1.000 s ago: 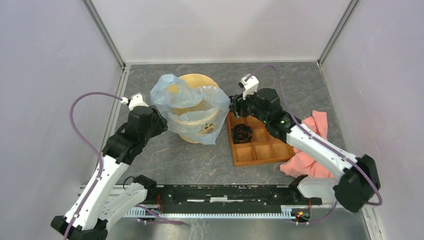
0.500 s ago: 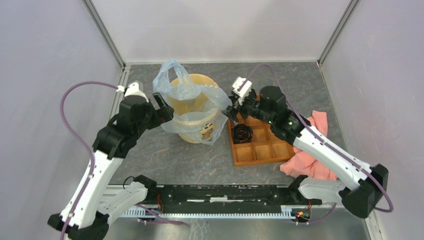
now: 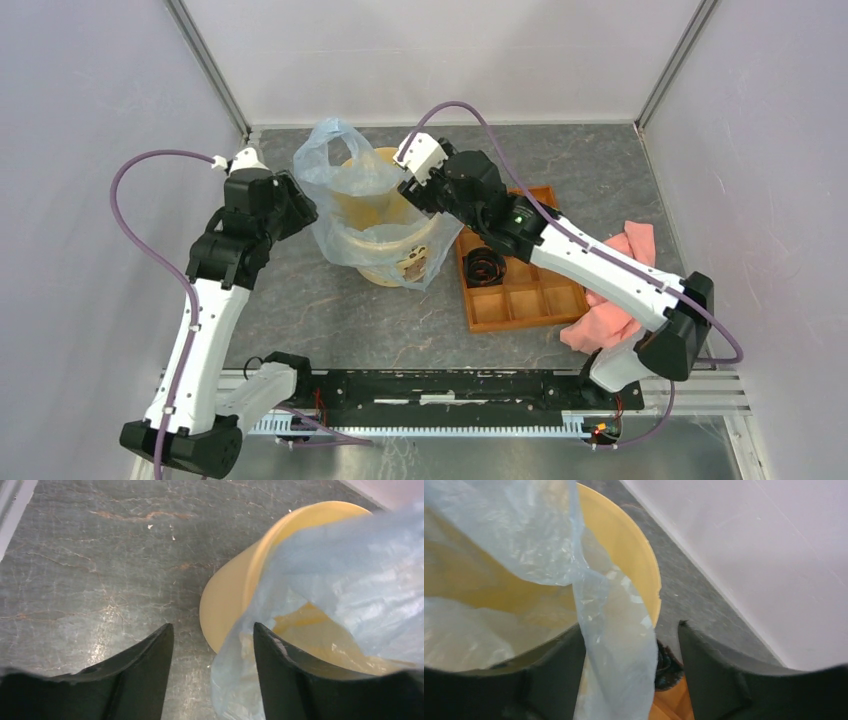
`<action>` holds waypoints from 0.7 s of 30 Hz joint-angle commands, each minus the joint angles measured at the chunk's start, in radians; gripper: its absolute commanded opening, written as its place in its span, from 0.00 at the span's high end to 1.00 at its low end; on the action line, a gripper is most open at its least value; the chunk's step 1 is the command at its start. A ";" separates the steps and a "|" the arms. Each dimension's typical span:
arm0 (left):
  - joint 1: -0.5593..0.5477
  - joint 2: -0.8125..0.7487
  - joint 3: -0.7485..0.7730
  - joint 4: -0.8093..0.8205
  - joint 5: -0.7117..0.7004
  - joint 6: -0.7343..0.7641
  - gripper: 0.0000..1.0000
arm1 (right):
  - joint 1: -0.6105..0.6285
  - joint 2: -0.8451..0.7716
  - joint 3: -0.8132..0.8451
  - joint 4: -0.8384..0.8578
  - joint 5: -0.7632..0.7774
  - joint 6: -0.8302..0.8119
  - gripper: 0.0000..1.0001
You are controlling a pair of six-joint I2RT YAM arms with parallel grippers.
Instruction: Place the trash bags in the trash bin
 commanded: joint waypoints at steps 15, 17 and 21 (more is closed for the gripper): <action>0.148 0.181 0.020 0.260 0.275 0.077 0.80 | -0.175 0.178 0.139 0.148 -0.020 0.150 0.99; 0.165 0.200 0.017 0.282 0.267 0.084 0.83 | -0.218 0.184 0.127 0.182 -0.084 0.173 0.99; 0.206 0.261 0.012 0.321 0.303 0.079 0.95 | -0.287 0.214 0.112 0.233 -0.211 0.232 0.98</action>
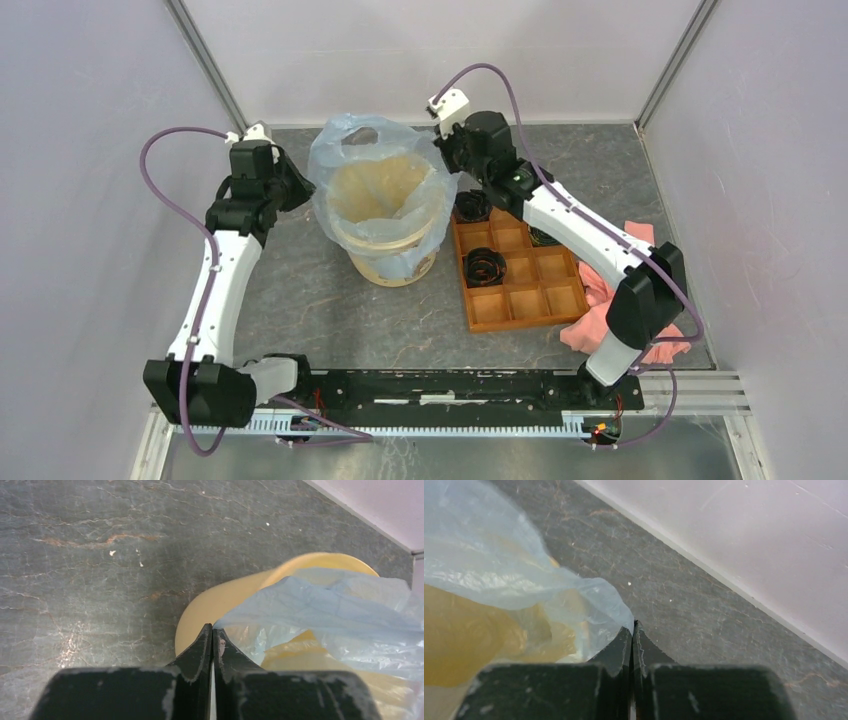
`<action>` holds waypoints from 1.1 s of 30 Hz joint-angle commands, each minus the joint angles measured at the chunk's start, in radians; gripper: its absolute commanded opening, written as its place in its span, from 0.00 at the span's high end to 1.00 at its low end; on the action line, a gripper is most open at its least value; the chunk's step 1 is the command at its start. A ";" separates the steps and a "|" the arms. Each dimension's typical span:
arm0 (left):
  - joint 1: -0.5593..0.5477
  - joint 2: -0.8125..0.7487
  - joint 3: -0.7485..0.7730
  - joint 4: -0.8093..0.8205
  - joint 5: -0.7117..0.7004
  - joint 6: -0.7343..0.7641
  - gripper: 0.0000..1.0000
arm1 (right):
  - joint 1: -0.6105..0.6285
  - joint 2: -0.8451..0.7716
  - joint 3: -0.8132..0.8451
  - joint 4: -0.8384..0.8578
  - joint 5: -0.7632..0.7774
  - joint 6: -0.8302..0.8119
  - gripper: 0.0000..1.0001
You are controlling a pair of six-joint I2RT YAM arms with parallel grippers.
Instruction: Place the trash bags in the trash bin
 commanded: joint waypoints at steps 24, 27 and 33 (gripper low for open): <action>0.085 0.113 -0.244 0.228 0.125 0.022 0.98 | -0.136 0.098 -0.193 0.174 -0.291 0.199 0.78; 0.086 0.085 -0.288 0.220 0.130 0.026 0.98 | -0.138 0.095 -0.235 0.170 -0.291 0.196 0.78; 0.086 0.015 -0.347 0.178 0.136 0.031 0.98 | -0.140 0.086 -0.139 0.026 -0.245 0.174 0.64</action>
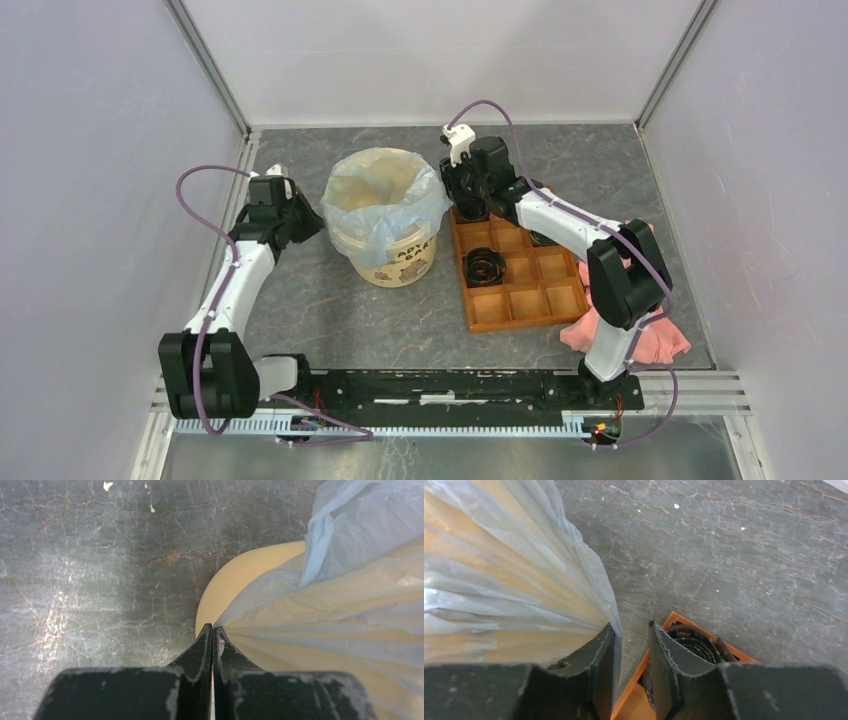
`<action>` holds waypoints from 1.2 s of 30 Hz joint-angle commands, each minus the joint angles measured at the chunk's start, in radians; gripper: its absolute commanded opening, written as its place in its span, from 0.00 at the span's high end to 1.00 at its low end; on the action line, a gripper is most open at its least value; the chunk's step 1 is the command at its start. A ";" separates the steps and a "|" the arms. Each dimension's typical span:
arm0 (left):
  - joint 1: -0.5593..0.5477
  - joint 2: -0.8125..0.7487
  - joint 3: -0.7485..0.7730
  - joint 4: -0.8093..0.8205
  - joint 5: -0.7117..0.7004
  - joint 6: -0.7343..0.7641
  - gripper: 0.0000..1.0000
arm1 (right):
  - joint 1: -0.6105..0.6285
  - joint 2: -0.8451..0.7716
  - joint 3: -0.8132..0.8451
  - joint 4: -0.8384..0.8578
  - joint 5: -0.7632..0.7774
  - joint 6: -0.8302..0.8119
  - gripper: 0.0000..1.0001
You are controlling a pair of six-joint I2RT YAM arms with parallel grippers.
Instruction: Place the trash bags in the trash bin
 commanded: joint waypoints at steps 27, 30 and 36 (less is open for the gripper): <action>0.005 -0.236 -0.142 -0.082 0.092 -0.017 0.89 | 0.313 -0.633 -0.189 -0.093 -0.095 0.333 0.02; 0.005 -0.238 -0.139 -0.077 0.098 -0.022 0.89 | 0.372 -0.605 -0.183 -0.126 0.063 0.319 0.08; 0.005 -0.225 -0.128 -0.065 0.110 -0.028 0.90 | 0.442 -0.551 -0.143 -0.170 0.253 0.236 0.20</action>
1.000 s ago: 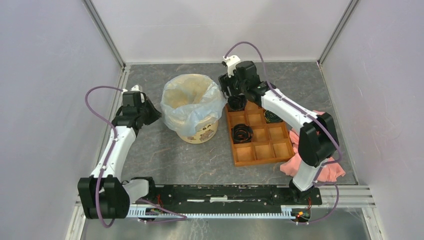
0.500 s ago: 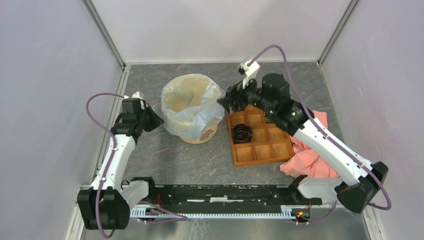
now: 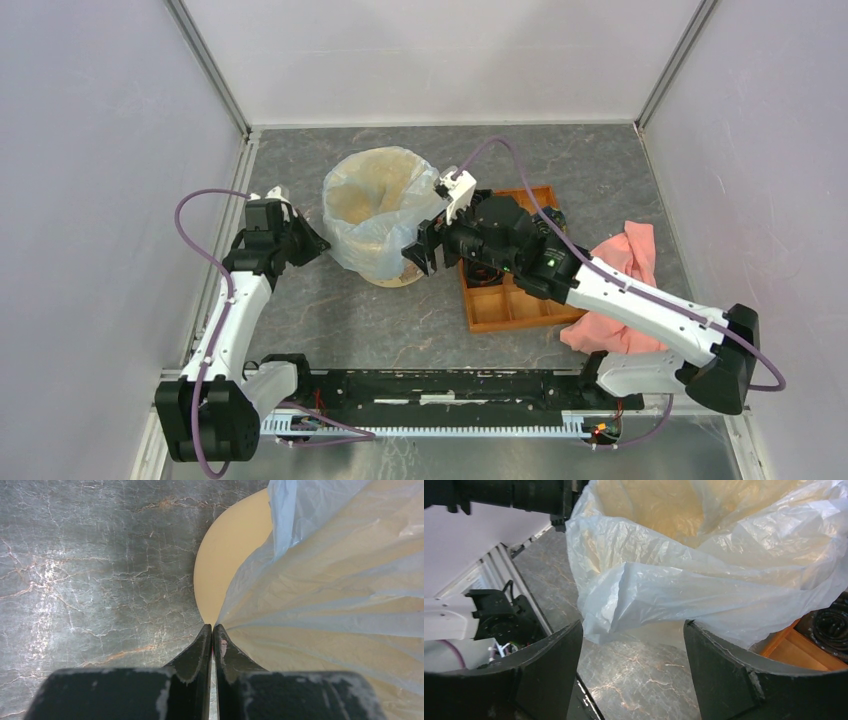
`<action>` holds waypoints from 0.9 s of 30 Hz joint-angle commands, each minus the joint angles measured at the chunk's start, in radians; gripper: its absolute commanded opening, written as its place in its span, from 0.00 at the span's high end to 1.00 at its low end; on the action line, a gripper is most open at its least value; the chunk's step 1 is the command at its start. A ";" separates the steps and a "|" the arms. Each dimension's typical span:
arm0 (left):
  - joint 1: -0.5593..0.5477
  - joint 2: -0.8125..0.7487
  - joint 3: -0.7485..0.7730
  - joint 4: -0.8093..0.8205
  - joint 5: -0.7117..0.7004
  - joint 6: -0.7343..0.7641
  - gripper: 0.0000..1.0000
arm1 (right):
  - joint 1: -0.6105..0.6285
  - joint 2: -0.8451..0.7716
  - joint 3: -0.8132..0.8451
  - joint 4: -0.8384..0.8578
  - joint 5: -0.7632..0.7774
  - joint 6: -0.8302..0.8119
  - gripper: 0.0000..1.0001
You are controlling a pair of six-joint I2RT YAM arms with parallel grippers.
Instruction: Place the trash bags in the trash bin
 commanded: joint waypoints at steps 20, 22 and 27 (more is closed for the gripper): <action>0.005 0.018 0.013 0.048 -0.015 -0.020 0.93 | 0.082 -0.108 -0.409 0.391 -0.062 -0.090 1.00; 0.005 0.022 0.007 0.058 -0.013 -0.026 0.95 | 0.082 -0.093 -0.461 0.478 -0.081 -0.089 1.00; 0.005 0.056 0.004 0.080 0.000 -0.034 0.98 | 0.082 -0.031 -0.588 0.732 0.042 -0.061 1.00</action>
